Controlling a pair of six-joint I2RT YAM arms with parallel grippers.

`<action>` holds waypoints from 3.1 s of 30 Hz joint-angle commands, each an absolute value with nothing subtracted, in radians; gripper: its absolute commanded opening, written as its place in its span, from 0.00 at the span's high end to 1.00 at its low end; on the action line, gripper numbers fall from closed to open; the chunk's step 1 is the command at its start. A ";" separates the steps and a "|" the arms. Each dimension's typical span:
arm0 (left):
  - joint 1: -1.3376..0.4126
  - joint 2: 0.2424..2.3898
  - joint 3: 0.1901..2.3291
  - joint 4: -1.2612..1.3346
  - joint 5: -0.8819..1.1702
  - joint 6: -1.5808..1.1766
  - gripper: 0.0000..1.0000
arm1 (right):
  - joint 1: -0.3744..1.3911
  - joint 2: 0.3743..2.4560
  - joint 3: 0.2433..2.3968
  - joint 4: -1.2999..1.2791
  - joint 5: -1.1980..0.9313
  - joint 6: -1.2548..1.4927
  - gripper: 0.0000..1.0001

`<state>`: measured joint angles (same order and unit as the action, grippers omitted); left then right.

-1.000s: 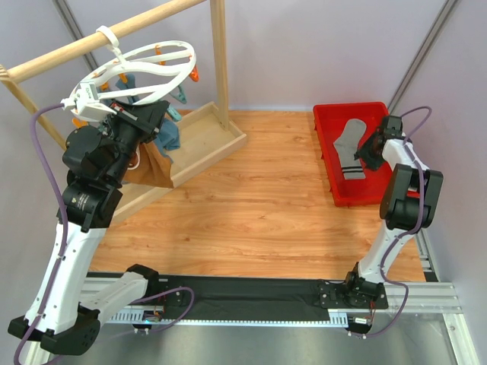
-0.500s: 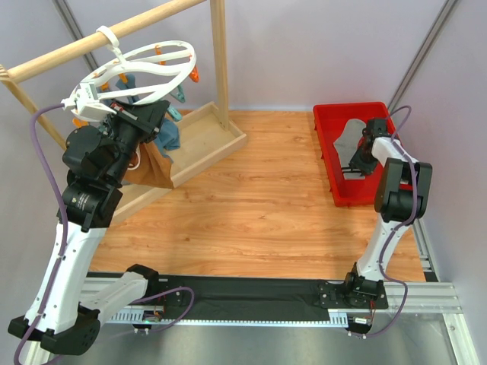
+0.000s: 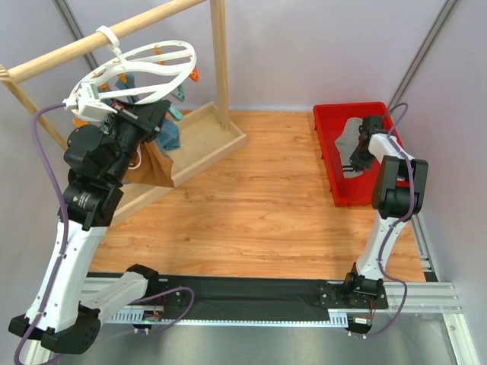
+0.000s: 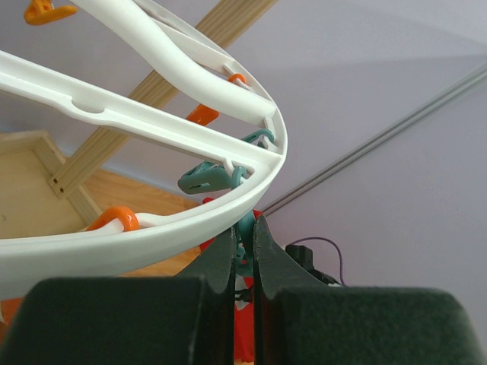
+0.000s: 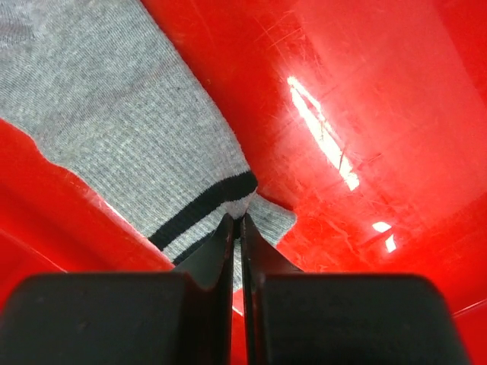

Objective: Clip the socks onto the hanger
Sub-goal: Pick up the sock from the bin.

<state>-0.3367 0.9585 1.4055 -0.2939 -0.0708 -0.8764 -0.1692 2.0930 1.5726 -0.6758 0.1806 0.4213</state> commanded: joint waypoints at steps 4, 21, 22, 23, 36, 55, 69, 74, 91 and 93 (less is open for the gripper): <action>-0.351 0.957 1.397 -0.308 0.060 -0.887 1.00 | -0.172 2.011 1.562 -0.618 0.080 0.488 1.00; -0.351 0.925 1.374 -0.316 0.049 -0.885 1.00 | -0.210 1.583 0.846 0.152 0.283 1.573 1.00; -0.351 0.922 1.371 -0.316 0.043 -0.884 1.00 | -0.171 1.531 0.807 0.226 0.329 1.580 1.00; -0.351 0.920 1.368 -0.314 0.040 -0.884 1.00 | -0.152 1.513 0.784 0.273 0.406 1.575 1.00; -0.351 0.893 1.374 -0.314 0.052 -0.864 1.00 | -0.183 1.746 1.176 -0.086 0.009 1.091 0.42; -0.351 0.910 1.351 -0.302 0.127 -0.893 1.00 | -0.160 2.121 1.833 -0.759 0.182 0.137 0.46; -0.351 0.936 1.362 -0.304 0.140 -0.908 1.00 | -0.153 2.272 1.887 -0.744 0.238 0.182 0.58; -0.351 0.937 1.374 -0.318 0.141 -0.905 1.00 | -0.152 2.215 1.845 -0.718 0.210 0.222 0.98; -0.351 0.911 1.374 -0.356 0.120 -0.894 1.00 | -0.160 2.152 1.847 -0.753 0.170 0.298 0.50; -0.353 0.914 1.378 -0.359 0.118 -0.891 1.00 | -0.161 2.184 1.853 -0.759 0.186 0.301 0.50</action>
<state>-0.3317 0.9150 1.3518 -0.2958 -0.0193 -0.8955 -0.1539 2.1471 1.8393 -0.7494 0.1738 0.2768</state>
